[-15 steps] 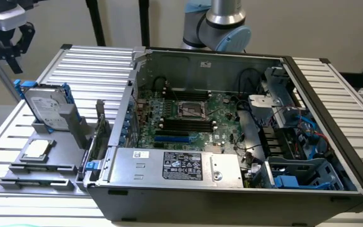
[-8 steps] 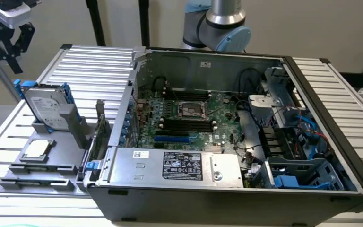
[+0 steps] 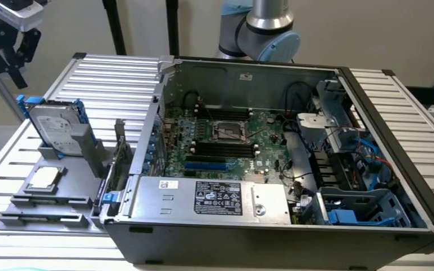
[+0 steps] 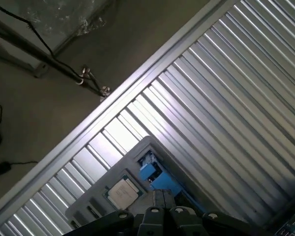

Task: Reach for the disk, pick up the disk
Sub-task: 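Pick up the disk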

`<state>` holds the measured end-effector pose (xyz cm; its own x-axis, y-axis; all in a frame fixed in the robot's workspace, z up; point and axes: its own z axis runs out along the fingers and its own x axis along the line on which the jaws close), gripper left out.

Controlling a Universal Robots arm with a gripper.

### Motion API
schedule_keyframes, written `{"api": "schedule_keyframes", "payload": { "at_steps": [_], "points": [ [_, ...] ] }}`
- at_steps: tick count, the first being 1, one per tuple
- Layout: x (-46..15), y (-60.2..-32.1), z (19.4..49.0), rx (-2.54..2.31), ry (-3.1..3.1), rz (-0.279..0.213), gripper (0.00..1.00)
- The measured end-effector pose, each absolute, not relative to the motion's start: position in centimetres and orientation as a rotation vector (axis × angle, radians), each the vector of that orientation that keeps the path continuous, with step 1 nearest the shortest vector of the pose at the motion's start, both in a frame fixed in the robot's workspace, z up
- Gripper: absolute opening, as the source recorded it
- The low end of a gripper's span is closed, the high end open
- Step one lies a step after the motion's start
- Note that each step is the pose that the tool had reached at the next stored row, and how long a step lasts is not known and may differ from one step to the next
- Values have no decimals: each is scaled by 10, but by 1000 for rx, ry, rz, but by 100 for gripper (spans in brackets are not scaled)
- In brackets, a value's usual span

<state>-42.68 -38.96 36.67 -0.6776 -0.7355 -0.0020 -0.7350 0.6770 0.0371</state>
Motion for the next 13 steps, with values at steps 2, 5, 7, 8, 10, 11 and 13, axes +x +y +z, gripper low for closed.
{"api": "schedule_keyframes", "payload": {
  "at_steps": [2, 5, 7, 8, 10, 11, 13],
  "points": [
    [-427, -390, 366, 1306, -2842, -54, 11],
    [-427, -390, 366, 1383, -2804, -53, 11],
    [-427, -390, 366, 1434, -2778, -53, 11],
    [-427, -390, 366, 1458, -2765, -53, 11],
    [-427, -390, 366, 1509, -2737, -52, 11],
    [-427, -390, 366, 1533, -2723, -52, 11],
    [-427, -390, 366, 1583, -2693, -52, 11]
  ]
}}
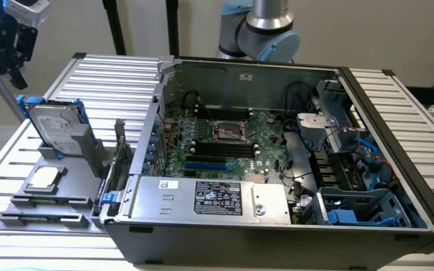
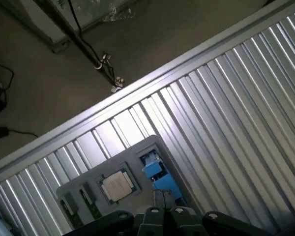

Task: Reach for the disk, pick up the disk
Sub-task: 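Pick up the disk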

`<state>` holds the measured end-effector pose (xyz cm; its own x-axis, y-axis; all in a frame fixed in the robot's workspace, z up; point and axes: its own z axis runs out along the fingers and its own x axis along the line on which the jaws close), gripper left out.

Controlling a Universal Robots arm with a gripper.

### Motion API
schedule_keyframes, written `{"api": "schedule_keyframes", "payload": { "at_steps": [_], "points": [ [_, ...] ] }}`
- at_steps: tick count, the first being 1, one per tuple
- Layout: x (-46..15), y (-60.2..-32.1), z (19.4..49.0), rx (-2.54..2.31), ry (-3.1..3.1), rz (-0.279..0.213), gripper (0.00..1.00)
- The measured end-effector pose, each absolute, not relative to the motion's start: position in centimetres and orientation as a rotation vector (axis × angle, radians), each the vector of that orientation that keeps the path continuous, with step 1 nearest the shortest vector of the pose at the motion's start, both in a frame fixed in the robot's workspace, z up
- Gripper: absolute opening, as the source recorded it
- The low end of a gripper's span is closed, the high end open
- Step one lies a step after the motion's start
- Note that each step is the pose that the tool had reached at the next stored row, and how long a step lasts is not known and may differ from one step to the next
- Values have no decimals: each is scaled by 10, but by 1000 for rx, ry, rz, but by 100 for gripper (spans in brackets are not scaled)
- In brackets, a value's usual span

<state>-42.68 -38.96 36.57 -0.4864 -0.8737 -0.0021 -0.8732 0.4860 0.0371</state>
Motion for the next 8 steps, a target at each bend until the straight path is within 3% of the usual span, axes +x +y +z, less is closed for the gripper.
{"api": "schedule_keyframes", "payload": {
  "at_steps": [8],
  "points": [
    [-425, -390, 366, 1731, -2600, -51, 11]
  ]
}}
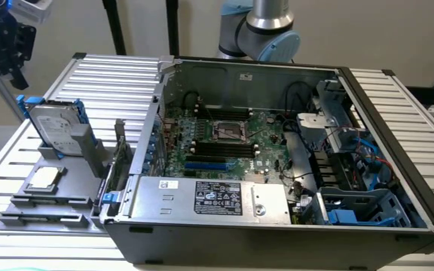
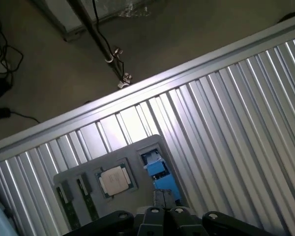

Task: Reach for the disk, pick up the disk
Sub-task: 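Pick up the disk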

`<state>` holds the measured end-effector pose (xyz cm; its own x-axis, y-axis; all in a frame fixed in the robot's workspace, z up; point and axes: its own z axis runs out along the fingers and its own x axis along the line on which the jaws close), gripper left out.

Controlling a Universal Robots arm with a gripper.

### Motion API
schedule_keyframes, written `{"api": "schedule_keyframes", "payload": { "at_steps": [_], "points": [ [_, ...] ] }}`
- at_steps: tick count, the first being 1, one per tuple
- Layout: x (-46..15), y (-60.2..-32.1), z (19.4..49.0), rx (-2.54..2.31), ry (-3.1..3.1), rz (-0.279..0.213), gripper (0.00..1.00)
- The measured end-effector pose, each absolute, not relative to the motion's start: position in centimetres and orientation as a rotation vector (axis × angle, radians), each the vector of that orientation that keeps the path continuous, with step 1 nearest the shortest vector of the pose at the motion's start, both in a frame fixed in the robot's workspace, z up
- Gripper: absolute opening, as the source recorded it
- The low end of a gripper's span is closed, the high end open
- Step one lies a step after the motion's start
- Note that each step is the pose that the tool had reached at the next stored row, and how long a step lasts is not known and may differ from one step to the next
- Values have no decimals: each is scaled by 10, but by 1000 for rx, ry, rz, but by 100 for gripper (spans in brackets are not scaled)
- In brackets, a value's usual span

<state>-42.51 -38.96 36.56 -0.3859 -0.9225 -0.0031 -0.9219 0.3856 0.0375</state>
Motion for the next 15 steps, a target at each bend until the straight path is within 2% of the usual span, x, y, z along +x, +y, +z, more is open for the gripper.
{"api": "schedule_keyframes", "payload": {
  "at_steps": [15],
  "points": [
    [-424, -390, 365, 2014, -2383, -48, 11]
  ]
}}
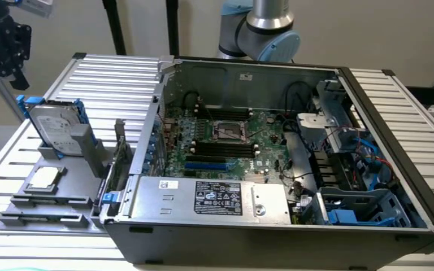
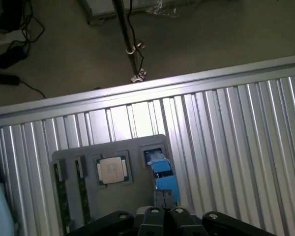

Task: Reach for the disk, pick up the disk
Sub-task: 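Pick up the disk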

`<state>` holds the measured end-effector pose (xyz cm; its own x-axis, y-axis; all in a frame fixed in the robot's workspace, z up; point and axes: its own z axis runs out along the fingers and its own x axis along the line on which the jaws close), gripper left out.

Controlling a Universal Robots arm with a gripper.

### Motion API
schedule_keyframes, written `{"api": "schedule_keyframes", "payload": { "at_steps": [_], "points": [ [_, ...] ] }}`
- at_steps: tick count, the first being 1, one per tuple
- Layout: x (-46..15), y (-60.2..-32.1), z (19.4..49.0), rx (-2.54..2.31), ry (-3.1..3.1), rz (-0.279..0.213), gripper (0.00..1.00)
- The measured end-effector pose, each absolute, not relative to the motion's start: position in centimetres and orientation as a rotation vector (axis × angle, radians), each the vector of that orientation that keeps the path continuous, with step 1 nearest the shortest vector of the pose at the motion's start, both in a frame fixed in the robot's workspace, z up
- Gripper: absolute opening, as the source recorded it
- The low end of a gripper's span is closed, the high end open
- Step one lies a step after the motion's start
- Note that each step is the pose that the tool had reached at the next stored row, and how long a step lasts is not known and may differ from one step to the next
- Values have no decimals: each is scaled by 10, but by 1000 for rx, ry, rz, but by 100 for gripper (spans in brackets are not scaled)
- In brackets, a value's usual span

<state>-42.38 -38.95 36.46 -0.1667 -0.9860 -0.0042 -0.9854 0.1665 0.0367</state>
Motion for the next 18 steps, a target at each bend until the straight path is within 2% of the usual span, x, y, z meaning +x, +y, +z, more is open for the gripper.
{"api": "schedule_keyframes", "payload": {
  "at_steps": [18],
  "points": [
    [-419, -382, 362, 2148, -2265, -43, 11]
  ]
}}
